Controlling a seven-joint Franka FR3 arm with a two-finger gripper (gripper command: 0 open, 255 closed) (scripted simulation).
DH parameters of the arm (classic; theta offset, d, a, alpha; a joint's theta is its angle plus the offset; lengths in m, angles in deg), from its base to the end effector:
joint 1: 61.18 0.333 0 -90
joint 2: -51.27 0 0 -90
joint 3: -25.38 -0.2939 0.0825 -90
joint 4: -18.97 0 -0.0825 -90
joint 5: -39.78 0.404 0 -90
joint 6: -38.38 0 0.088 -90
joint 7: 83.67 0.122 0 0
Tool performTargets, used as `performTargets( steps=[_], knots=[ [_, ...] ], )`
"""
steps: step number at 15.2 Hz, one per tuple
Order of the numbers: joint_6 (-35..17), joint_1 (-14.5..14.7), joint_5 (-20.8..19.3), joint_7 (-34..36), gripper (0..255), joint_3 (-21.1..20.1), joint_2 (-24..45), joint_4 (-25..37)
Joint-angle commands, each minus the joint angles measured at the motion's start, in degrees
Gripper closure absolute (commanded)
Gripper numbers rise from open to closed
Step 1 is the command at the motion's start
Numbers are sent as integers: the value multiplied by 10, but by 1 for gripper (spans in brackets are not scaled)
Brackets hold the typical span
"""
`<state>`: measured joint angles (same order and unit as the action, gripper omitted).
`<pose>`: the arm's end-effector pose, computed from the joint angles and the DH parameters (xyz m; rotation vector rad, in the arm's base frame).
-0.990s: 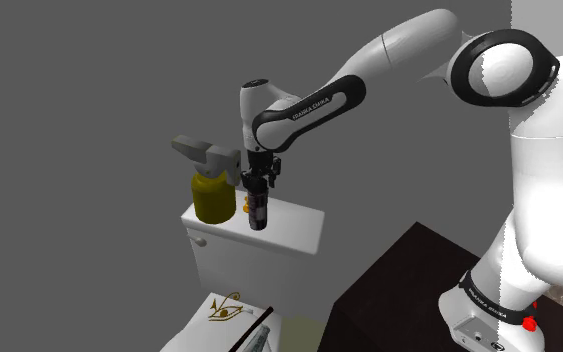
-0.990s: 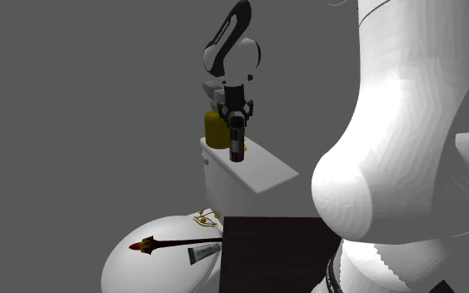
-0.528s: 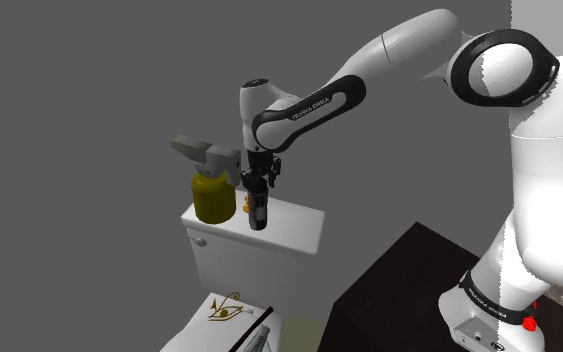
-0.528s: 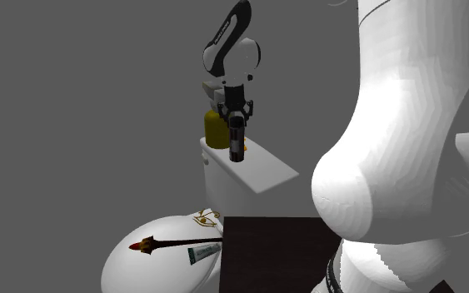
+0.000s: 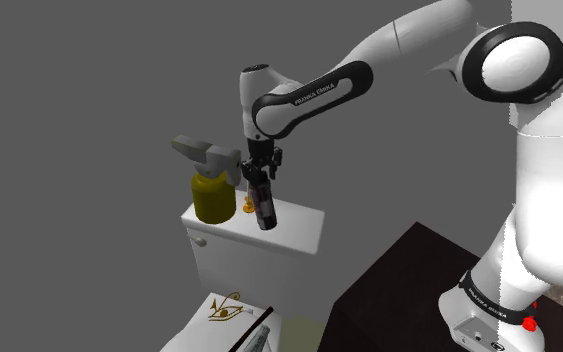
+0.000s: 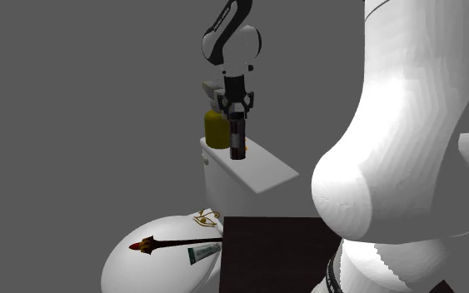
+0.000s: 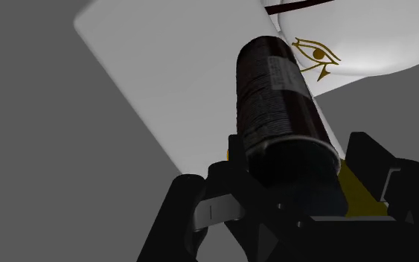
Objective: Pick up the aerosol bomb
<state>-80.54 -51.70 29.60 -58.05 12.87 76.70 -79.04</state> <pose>0.6217 0.2287 0.2868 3.0608 0.0160 -0.0557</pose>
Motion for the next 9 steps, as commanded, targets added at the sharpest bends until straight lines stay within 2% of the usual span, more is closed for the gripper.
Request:
performTargets(
  steps=[1, 9],
  knots=[
    [13, 0, 2, -2, 255, -1, -6, 8],
    [52, -1, 8, -7, 255, -4, -24, 29]
  ],
)
